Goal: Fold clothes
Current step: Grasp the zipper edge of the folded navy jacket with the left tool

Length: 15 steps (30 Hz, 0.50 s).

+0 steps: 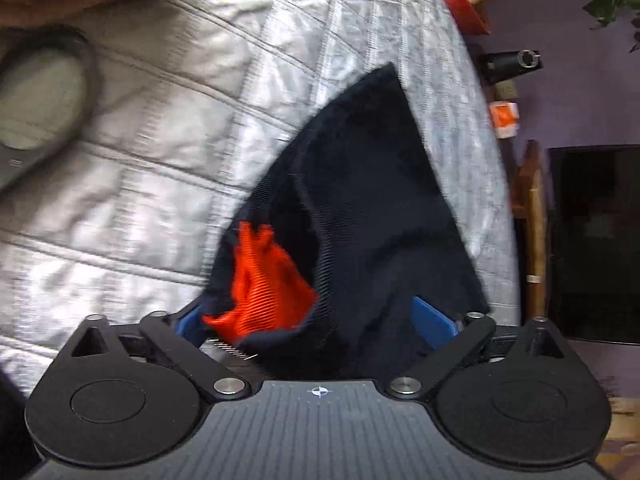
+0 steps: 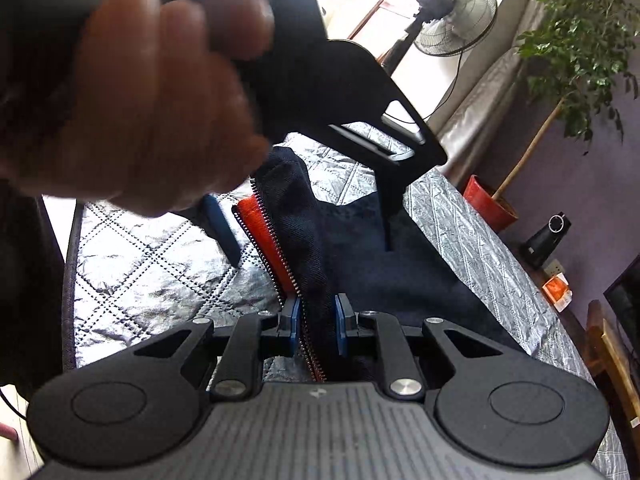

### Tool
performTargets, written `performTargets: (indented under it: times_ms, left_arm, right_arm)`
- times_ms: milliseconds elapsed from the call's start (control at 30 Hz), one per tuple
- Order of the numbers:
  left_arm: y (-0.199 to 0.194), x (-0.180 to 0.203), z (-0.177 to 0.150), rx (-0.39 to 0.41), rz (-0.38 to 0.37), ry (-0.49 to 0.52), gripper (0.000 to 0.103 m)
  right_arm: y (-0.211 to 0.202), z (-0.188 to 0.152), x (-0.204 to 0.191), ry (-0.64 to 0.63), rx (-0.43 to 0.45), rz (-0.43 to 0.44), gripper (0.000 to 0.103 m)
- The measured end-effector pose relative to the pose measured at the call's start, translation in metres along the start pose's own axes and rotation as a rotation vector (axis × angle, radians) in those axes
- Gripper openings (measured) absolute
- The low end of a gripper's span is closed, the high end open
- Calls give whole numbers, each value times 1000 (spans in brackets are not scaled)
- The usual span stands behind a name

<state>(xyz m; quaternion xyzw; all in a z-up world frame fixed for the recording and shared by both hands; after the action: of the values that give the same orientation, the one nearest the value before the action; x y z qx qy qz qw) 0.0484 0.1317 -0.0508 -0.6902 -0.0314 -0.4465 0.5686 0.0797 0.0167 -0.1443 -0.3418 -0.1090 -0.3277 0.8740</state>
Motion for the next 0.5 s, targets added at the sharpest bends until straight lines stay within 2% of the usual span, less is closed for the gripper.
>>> performTargets:
  times_ms: [33, 100, 133, 167, 200, 233, 267, 300, 400, 500]
  left_arm:
    - [1, 1, 0, 0, -1, 0, 86]
    - [5, 1, 0, -3, 4, 9, 78]
    - [8, 1, -1, -17, 3, 16, 59]
    - [10, 0, -1, -18, 10, 21, 48]
    - [10, -2, -1, -14, 15, 28, 45]
    - [10, -2, 0, -10, 16, 36, 33]
    - [10, -3, 0, -5, 21, 48, 22]
    - [10, -4, 1, 1, 29, 61, 18]
    - [7, -3, 4, 28, 38, 122, 10]
    - [3, 2, 10, 81, 53, 184, 8]
  right_arm:
    - [0, 0, 2, 5, 3, -2, 16]
    - [4, 0, 6, 21, 8, -3, 16]
    - [7, 0, 7, 28, 11, -4, 16]
    - [9, 1, 9, 29, 15, -6, 16]
    - [10, 2, 10, 31, 20, -8, 17]
    - [9, 2, 10, 34, 25, -9, 19]
    - [7, 1, 10, 44, 27, -7, 27]
    - [2, -1, 10, 63, 34, -10, 36]
    - [-16, -1, 40, 199, 81, -66, 46]
    - [-36, -25, 93, 337, 70, -218, 45]
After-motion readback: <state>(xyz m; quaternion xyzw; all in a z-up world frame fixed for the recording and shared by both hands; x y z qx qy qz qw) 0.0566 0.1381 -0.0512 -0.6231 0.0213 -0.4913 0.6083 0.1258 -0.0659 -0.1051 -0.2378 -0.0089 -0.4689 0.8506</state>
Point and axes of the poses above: each gripper's, at about its wrist camera, not at the fingertips, and y roughly the way its jaws point, x to its right, z to its top, the point moved 10 cm from there along y, roughly the way its jaws point, and after that the axes turned 5 degrees about x, right-handed, at the moved point
